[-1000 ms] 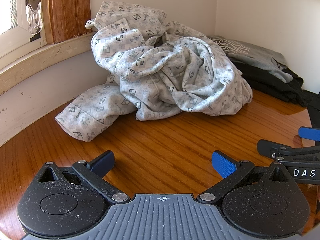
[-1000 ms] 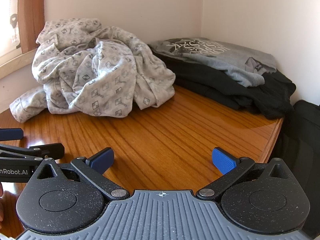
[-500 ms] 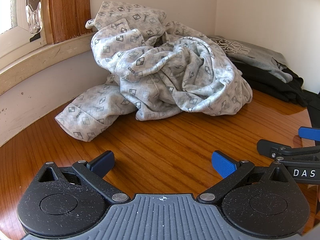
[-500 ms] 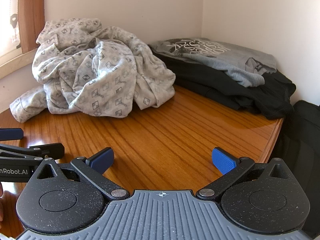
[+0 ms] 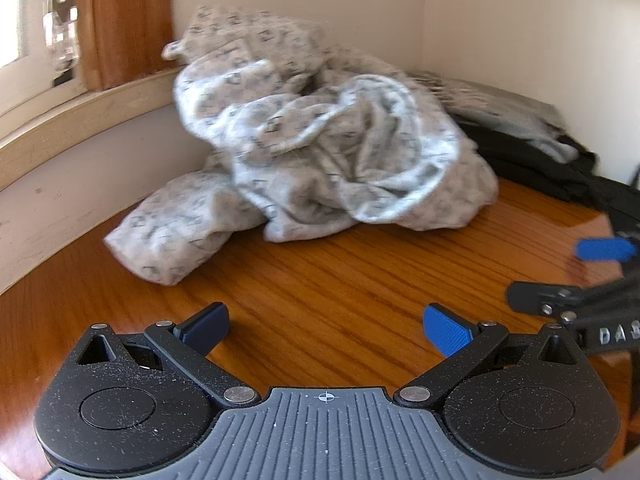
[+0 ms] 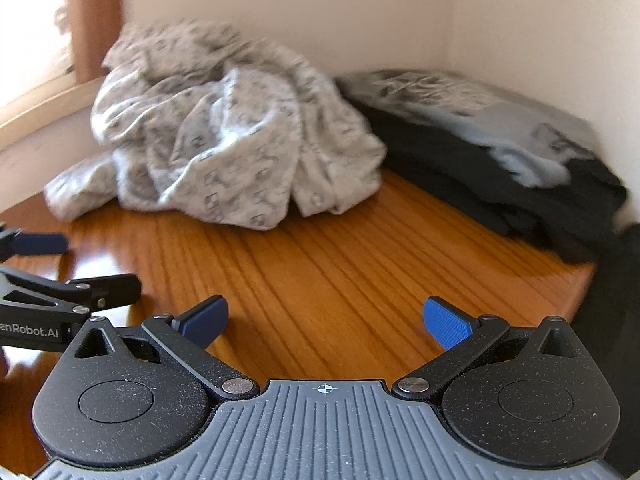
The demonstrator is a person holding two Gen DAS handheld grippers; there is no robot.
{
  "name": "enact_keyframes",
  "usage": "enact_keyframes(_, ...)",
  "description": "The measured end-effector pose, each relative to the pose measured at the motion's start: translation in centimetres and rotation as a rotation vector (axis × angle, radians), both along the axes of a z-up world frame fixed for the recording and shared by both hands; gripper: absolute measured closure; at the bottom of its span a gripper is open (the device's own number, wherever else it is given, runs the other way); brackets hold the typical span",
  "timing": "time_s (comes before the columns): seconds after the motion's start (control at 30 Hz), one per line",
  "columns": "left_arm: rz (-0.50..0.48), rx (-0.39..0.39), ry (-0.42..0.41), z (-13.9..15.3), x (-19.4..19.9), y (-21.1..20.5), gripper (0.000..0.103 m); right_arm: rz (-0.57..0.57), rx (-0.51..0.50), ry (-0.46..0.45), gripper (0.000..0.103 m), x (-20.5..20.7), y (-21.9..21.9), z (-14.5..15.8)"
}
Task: Fold clothes
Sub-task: 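Grasp the grey patterned sheet with the left tool while the right tool grasps another part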
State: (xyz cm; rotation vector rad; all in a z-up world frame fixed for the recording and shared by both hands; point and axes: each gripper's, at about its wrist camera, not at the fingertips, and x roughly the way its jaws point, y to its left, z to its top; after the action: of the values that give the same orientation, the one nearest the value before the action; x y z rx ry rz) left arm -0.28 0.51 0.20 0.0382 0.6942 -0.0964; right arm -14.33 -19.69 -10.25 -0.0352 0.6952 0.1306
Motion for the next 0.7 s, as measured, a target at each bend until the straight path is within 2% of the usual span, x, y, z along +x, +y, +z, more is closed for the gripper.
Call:
enact_keyframes(0.07, -0.047, -0.020, -0.016, 0.4, -0.3, 0.4, 0.000, 0.053, -0.022, -0.025, 0.000, 0.4, -0.1, 0.5)
enact_keyframes(0.17, -0.041, -0.034, -0.083, 1.6, -0.2, 1.9, 0.000, 0.075, -0.049, -0.117, 0.000, 1.3, 0.2, 1.8)
enact_keyframes(0.3, -0.013, -0.110, -0.141, 3.0, 0.4, 4.6, 0.000, 0.147, 0.009, -0.172, 0.004, 4.0, 0.7, 4.0)
enact_keyframes(0.33, 0.003, -0.136, -0.147, 3.2, 0.7, 5.4, 0.000, 0.174, 0.036, -0.177, 0.011, 4.7, 0.9, 4.4)
enact_keyframes(0.37, 0.013, -0.163, -0.152, 3.4, 0.8, 6.2, 0.000, 0.201, 0.063, -0.181, 0.030, 5.5, 1.0, 4.9)
enact_keyframes(0.43, 0.028, -0.211, -0.148, 3.2, 1.2, 7.7, 0.000, 0.240, 0.076, -0.174, 0.049, 7.2, 1.5, 5.4)
enact_keyframes(0.47, 0.037, -0.231, -0.141, 3.1, 1.4, 8.4, 0.000, 0.258, 0.081, -0.170, 0.055, 8.0, 1.8, 5.6)
enact_keyframes(0.57, 0.055, -0.274, -0.124, 3.0, 1.7, 9.9, 0.000, 0.294, 0.070, -0.176, 0.056, 10.2, 2.6, 5.8)
enact_keyframes(0.7, 0.072, -0.265, -0.124, 3.5, 1.5, 10.8, 0.003, 0.326, 0.030, -0.159, 0.056, 12.6, 3.7, 4.9)
